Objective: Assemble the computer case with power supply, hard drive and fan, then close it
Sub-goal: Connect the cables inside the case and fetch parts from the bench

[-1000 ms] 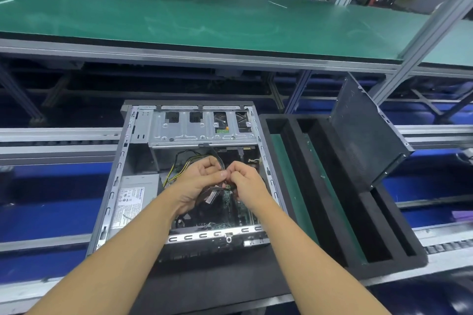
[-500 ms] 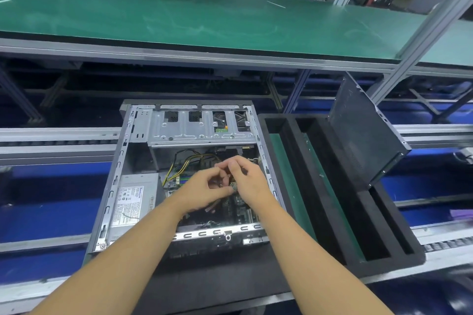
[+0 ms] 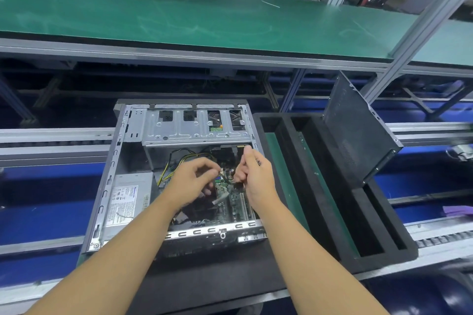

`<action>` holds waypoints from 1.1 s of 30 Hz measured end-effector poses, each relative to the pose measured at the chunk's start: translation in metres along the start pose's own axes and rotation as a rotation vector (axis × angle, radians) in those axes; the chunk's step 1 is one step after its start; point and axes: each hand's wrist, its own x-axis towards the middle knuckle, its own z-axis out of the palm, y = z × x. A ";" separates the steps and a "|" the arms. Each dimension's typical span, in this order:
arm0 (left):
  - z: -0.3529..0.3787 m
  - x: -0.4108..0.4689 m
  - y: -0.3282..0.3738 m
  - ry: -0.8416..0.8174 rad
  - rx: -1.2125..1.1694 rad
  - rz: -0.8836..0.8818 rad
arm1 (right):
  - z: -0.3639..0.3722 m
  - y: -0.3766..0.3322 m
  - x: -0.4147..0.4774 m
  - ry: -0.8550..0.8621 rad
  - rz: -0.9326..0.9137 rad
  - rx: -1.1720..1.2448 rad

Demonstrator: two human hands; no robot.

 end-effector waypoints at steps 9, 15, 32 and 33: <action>-0.017 0.011 0.002 0.263 -0.846 -0.154 | -0.006 -0.007 0.001 -0.054 0.105 0.496; -0.020 0.010 0.006 0.155 -1.103 -0.200 | -0.008 -0.013 0.000 -0.017 0.106 0.586; -0.017 0.010 0.006 0.076 -1.119 -0.235 | -0.005 0.005 0.001 -0.136 0.018 0.031; -0.017 0.010 0.006 0.088 -1.115 -0.253 | -0.004 0.003 0.000 -0.144 0.047 0.069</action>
